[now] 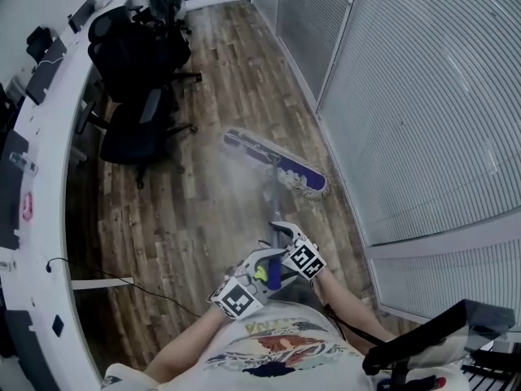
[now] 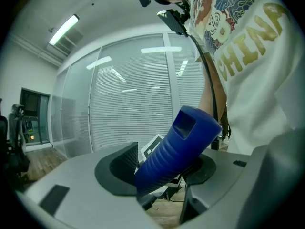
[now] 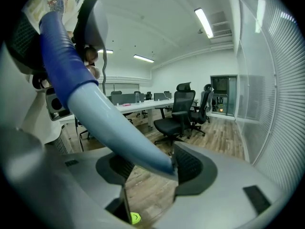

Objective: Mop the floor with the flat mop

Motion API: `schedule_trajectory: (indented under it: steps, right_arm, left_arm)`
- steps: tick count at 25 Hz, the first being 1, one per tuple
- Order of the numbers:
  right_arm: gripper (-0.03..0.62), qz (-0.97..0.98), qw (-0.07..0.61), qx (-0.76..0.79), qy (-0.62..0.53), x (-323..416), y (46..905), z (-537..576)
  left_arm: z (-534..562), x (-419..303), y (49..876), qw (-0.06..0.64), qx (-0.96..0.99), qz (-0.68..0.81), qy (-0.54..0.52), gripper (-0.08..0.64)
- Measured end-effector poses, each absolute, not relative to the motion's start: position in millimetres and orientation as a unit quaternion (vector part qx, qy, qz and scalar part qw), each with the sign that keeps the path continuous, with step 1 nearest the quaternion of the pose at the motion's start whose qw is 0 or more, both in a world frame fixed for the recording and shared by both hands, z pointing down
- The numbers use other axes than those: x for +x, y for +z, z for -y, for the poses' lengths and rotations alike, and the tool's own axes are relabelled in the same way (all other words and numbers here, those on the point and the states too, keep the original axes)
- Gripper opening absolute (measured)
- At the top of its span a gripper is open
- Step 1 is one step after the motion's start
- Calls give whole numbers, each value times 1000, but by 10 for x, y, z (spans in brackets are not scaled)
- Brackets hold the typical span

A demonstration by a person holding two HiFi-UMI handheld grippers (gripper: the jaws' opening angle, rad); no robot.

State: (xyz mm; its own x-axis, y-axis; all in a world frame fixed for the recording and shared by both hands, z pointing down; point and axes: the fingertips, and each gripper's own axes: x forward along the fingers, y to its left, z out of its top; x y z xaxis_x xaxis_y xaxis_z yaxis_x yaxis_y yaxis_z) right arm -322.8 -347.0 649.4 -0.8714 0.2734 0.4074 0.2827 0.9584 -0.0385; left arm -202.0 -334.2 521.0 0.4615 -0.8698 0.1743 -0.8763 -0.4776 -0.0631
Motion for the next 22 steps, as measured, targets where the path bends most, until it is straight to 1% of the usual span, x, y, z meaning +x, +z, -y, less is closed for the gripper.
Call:
schedule_trajectory:
  steps: [4,9,12,17,22]
  right_arm:
    - [227,968,205,-146,-5,-3587,6491,3878]
    - [236,959,228,-168,-24,-3913,6729,4469]
    - [236,963,211,-167,-9,-4266,6653,5012]
    - [236,973,168,-156,34,-4918,6346,6173]
    - [244,972,164,-162,36,-5431,6396,7101]
  left_arm:
    - [3759,-2339,5220,16,859,501,104,225]
    - [4359,-2636,5494,29,855,498,141,226]
    - [4923,-3013,5411,33,846,517,124,225]
    - [6133,-3701,5035,22,830,549,90,225]
    - [7079,-4189,5102,29,823,559,98,225]
